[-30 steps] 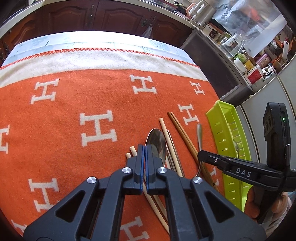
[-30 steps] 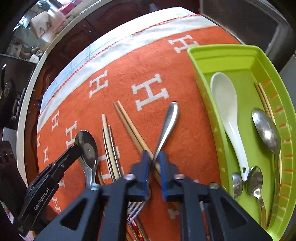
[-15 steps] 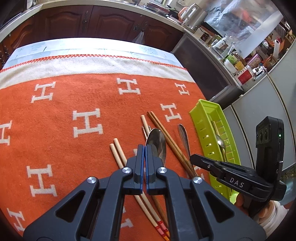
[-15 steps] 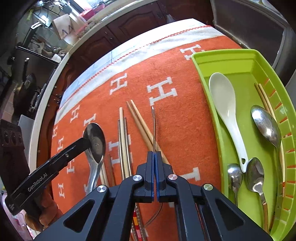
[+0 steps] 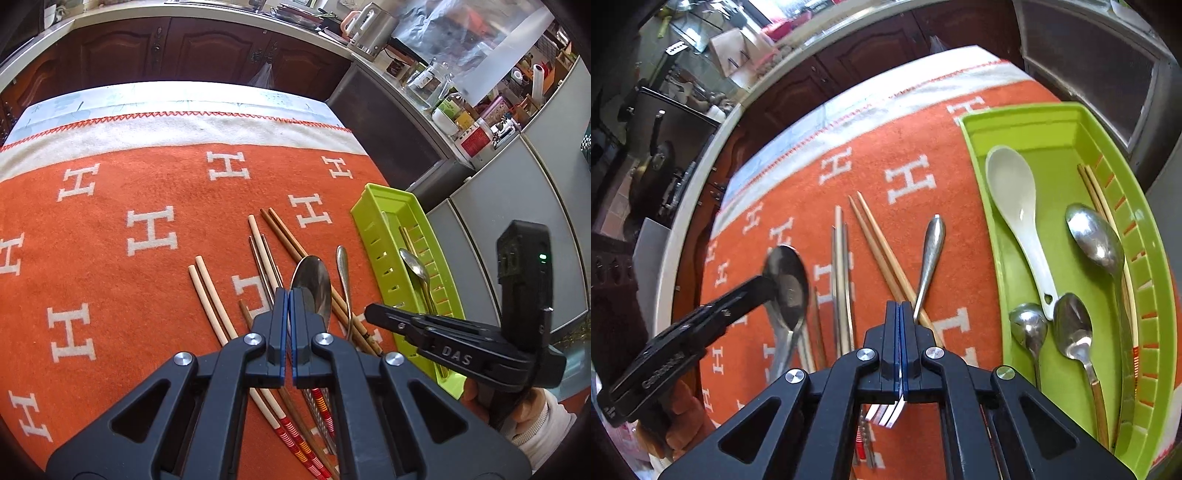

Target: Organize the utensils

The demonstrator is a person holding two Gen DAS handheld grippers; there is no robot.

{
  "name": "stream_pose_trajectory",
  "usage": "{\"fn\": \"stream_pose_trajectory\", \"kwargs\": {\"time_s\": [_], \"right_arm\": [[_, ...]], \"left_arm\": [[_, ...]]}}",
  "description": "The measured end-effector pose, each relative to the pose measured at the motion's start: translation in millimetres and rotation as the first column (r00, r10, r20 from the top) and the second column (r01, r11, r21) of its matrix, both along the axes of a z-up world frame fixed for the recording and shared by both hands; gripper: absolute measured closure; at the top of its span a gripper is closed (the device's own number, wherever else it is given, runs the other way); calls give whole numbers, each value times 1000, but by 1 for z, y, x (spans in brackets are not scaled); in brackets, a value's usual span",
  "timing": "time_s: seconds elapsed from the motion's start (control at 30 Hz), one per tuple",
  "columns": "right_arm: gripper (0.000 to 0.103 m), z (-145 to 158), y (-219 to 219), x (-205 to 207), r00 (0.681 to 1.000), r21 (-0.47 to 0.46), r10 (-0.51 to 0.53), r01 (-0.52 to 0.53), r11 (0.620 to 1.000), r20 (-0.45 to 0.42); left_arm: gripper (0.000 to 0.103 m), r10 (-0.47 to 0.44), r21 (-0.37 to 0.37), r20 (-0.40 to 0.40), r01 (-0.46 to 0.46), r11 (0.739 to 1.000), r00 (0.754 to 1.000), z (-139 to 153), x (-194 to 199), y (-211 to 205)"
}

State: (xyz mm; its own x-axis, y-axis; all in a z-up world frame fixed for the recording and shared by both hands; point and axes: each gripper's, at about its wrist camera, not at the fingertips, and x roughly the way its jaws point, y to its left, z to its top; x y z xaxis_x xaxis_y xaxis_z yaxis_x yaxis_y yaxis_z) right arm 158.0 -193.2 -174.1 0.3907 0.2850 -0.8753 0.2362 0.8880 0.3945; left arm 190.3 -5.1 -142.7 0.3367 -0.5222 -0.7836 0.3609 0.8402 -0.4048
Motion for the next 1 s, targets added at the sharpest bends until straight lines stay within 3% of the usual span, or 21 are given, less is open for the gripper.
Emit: {"fn": "stream_pose_trajectory", "kwargs": {"time_s": [0.1, 0.13, 0.17, 0.53, 0.67, 1.0], "right_arm": [[90, -6, -7, 1, 998, 16, -37, 38, 999, -50], [79, -6, -7, 1, 998, 10, -47, 47, 999, -52], [73, -5, -8, 2, 996, 4, -60, 61, 998, -64], [78, -16, 0, 0, 975, 46, -49, 60, 997, -215], [79, -22, 2, -1, 972, 66, -52, 69, 995, -228], [79, -34, 18, 12, 957, 17, -63, 71, 997, -283]], "left_arm": [[103, 6, -3, -6, -6, 1000, 1000, 0, -1, 4], [103, 10, -4, -10, -10, 1000, 1000, 0, -2, 6], [103, 13, -4, -13, -13, 1000, 1000, -1, -1, 9], [103, 38, -13, -25, -38, 999, 999, -6, 2, 31], [103, 38, -17, -25, -38, 999, 999, -7, 1, 37], [103, 34, -30, -24, -35, 999, 999, -7, 1, 40]]}}
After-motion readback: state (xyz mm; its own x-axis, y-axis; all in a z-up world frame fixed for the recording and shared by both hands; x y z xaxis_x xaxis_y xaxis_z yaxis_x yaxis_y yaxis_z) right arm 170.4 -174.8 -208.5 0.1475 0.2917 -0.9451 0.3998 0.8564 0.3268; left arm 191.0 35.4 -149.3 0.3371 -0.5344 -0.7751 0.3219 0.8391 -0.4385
